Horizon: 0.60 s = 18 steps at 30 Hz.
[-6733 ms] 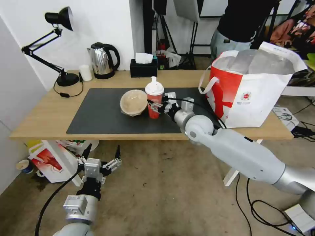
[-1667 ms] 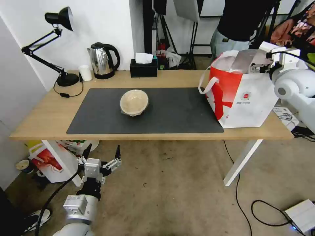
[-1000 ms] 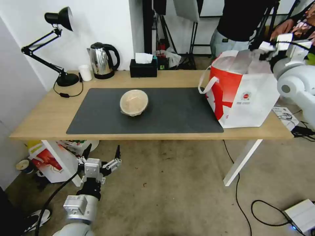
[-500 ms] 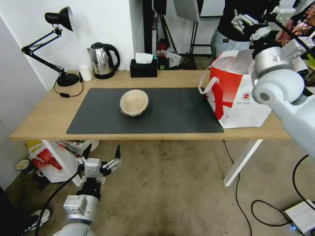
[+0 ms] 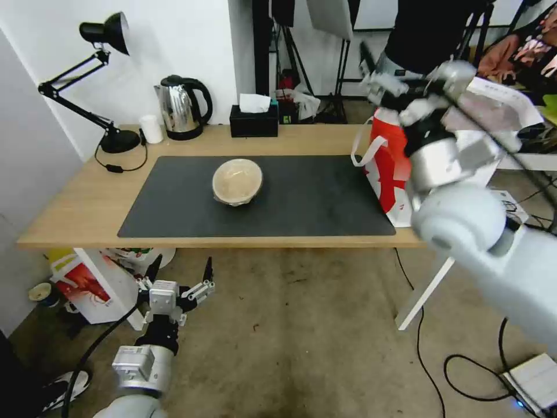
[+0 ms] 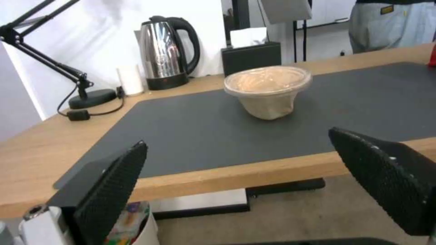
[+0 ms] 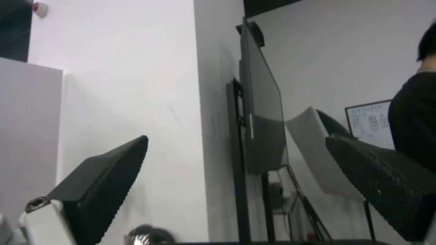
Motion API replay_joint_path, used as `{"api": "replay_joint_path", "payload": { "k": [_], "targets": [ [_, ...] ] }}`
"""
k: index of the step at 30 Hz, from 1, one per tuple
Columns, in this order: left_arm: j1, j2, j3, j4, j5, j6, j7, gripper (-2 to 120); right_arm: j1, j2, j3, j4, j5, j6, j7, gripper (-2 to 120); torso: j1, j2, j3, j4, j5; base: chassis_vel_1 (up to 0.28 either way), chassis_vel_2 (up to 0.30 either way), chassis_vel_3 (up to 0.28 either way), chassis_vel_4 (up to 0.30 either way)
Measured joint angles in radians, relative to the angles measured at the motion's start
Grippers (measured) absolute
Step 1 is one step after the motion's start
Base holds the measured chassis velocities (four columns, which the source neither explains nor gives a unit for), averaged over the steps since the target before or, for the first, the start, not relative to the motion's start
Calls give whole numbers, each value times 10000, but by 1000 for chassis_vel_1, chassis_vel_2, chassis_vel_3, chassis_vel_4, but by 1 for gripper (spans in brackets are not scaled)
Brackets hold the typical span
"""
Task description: Pick up the trash from the table and place it into the takeout bag.
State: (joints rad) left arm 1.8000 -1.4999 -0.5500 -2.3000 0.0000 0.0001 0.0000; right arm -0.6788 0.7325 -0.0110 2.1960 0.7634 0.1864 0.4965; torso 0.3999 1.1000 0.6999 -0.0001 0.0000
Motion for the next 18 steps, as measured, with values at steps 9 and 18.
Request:
{"api": "replay_joint_path", "payload": {
  "k": [9,18],
  "targets": [
    [0,-1,0,0,0,0,0,100,-2399,647,243,493,-1851,502,-589,100,1,0,0,1,-1,0,0,0,0],
    [0,0,0,0,-1,0,0,100,-4198,811,176,1054,-3462,877,-806,100,0,0,0,2,-2,0,0,0,0]
  ]
}}
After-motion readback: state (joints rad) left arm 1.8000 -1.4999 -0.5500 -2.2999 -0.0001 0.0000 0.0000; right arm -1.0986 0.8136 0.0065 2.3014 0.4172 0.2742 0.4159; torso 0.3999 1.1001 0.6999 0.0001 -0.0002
